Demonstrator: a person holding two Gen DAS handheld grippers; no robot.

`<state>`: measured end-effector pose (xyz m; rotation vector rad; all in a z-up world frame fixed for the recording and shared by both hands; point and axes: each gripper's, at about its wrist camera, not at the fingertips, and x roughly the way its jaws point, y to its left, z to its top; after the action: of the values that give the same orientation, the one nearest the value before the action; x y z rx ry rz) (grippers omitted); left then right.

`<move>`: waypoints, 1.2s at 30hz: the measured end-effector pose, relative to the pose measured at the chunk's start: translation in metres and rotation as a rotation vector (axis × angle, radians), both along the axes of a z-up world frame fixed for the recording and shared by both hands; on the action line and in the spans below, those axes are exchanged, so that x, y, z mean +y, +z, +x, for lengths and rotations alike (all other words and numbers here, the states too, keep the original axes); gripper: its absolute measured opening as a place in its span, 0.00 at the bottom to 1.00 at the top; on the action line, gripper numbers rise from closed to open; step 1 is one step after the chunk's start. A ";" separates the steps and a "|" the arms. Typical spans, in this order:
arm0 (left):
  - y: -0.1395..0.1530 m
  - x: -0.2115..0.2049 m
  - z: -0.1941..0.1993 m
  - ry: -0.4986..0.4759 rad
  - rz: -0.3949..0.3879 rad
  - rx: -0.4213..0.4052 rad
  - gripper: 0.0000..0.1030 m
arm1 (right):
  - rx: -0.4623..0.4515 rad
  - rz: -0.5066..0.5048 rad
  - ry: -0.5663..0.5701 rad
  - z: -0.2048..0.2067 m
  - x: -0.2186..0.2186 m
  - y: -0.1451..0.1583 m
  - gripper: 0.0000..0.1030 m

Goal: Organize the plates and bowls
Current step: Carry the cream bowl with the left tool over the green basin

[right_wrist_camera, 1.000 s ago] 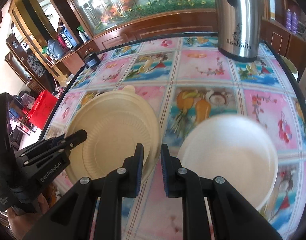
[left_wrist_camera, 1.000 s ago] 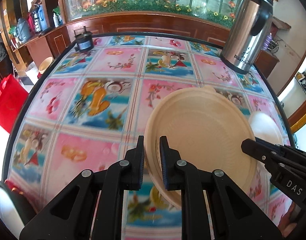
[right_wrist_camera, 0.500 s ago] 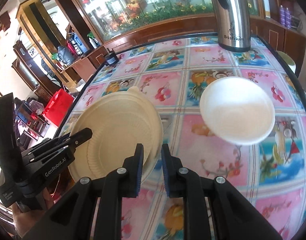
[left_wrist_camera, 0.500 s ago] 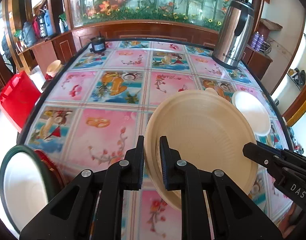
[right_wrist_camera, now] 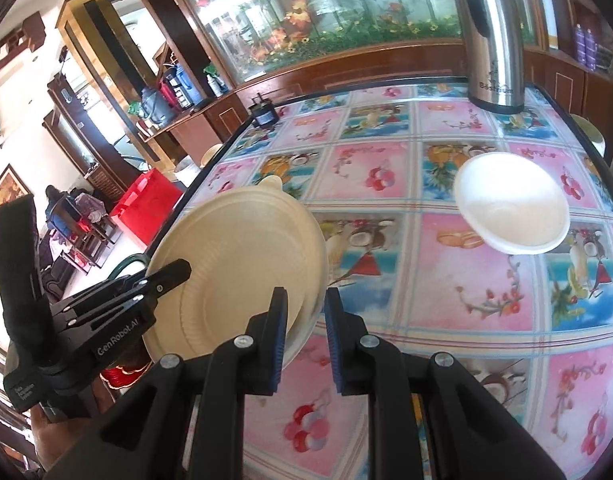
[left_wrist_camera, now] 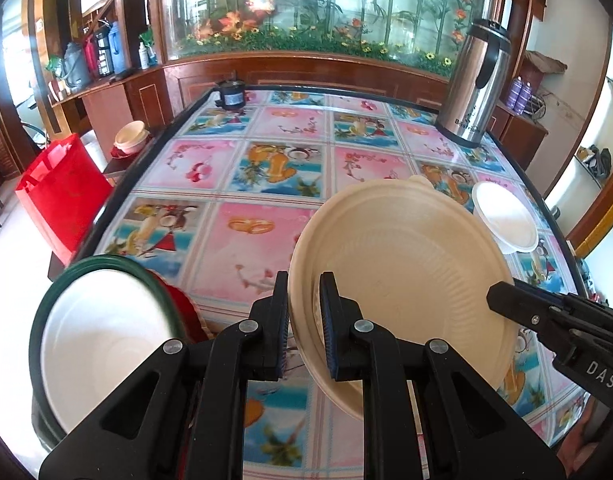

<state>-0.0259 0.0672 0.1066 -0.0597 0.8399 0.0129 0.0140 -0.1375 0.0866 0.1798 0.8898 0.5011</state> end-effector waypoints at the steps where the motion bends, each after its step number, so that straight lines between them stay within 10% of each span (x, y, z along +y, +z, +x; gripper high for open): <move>1: 0.002 0.004 -0.002 0.007 0.000 -0.008 0.13 | -0.001 -0.002 0.004 -0.001 0.002 0.000 0.18; 36: 0.022 0.144 -0.061 0.217 -0.047 -0.063 0.14 | -0.058 -0.027 0.236 -0.016 0.140 0.023 0.19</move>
<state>-0.0871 0.2110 0.1290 -0.1946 0.7680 0.1943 -0.0021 0.0025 0.1100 0.0353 0.8650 0.7102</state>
